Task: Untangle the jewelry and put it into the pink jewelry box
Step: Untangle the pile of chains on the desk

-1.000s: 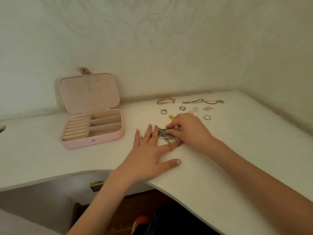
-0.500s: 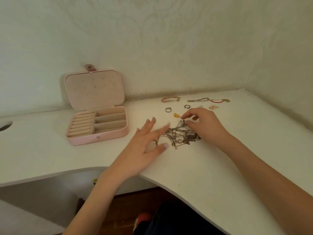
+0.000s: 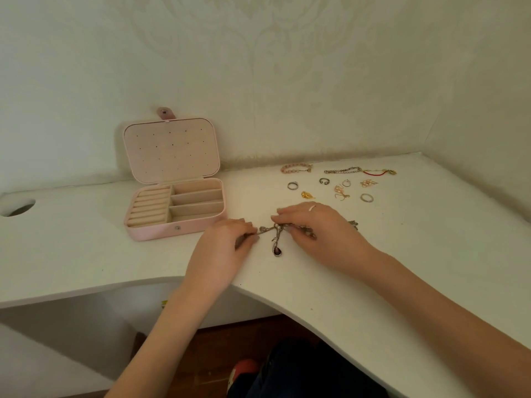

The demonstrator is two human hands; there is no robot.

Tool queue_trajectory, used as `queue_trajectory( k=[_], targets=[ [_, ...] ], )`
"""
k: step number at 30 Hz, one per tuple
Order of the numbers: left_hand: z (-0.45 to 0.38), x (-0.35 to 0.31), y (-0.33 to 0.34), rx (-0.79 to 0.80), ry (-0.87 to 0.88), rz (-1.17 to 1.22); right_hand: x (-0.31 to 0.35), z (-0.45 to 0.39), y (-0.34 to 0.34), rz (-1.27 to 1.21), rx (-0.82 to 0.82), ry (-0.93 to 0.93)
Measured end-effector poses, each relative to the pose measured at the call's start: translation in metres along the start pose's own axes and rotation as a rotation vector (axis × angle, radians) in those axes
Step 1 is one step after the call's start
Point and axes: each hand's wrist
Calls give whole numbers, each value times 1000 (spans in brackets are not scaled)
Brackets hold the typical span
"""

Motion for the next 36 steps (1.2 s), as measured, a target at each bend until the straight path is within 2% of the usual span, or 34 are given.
queue_trajectory(
  k=[2,4,9,11,14,19,29,36],
  targets=[
    [1,-1,4,21,22,16,10,9,0,-1,8,44],
    [-1,-4,6,107,73,65,20,12,9,28,50,109],
    [-13,-6,6,355,107,255,24,8,14,-100,-21,213],
    [-15,-6,10,388,107,265,20,11,9,-104,-33,248],
    [-17,-8,11,319,147,175,16,22,1,-35,-34,273],
    [-15,-11,16,186,210,19,-1,48,-29,-138,-168,313],
    [-11,-14,17,120,31,-202,-44,96,-77,30,-317,395],
    [-8,-22,18,56,-57,-323,-82,130,-102,108,-434,543]
  ],
)
Point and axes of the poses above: each hand's wrist, its own z-axis away from the middle knuckle, its own y-axis out of the palm, x = y × z, and after that the axes turned 4 degrees about x, right-handed
